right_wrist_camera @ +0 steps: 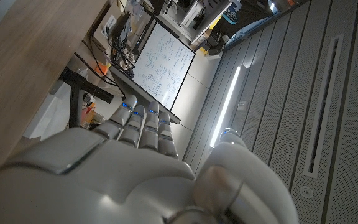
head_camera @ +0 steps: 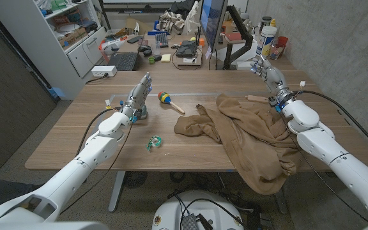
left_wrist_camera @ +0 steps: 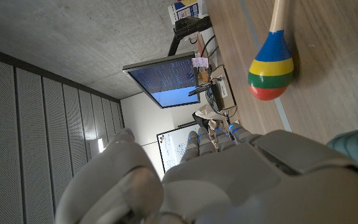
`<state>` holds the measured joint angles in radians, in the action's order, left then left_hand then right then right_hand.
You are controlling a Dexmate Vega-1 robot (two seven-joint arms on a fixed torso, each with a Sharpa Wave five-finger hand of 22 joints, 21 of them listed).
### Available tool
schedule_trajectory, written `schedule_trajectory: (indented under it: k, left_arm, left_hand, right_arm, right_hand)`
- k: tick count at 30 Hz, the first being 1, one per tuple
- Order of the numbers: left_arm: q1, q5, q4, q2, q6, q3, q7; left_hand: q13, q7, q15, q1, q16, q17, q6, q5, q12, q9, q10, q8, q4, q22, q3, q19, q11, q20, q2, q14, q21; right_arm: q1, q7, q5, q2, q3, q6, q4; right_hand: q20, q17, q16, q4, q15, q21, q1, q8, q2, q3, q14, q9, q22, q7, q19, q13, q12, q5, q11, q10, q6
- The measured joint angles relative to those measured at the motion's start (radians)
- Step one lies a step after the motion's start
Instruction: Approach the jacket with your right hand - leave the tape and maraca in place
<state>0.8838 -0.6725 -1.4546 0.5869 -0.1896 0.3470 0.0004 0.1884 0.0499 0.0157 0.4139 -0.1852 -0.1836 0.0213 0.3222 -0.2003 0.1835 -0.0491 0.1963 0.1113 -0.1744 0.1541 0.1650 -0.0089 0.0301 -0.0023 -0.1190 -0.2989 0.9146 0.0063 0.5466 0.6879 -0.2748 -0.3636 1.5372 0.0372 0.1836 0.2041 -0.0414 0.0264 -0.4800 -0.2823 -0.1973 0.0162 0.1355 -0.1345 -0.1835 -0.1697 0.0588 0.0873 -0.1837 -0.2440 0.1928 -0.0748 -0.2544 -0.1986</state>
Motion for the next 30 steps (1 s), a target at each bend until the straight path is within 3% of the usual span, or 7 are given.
schedule_trajectory:
  k: [5,30]
  left_arm:
    - [0.002,0.001,-0.006,0.002,0.001,0.000,0.003]
    - [0.009,0.008,-0.032,0.011,0.011,-0.002,0.016]
  left_hand:
    - [0.000,0.000,0.000,0.000,0.000,0.000,0.000,0.000,0.000,0.000,0.000,0.000,0.000,0.000,0.000,0.000,0.000,0.000,0.000,0.000,0.000]
    - [0.000,0.000,0.000,0.000,0.000,0.000,0.000,0.000,0.000,0.000,0.000,0.000,-0.001,-0.005,-0.004,0.000,0.000,0.000,0.000,0.000,0.011]
  right_arm:
    - [0.009,0.004,0.000,0.002,0.009,-0.023,0.005]
    - [0.056,0.016,-0.008,0.022,0.049,-0.088,0.038]
  right_hand:
    - [-0.001,0.000,0.006,0.000,-0.002,0.000,0.000,-0.008,0.000,0.000,-0.016,0.000,0.000,-0.007,0.016,0.000,-0.004,0.000,0.010,-0.010,-0.018]
    - [-0.002,0.000,0.008,0.004,-0.003,0.007,0.000,-0.008,0.000,-0.004,-0.028,0.000,0.000,-0.012,0.026,0.000,-0.004,0.000,0.016,-0.026,-0.023]
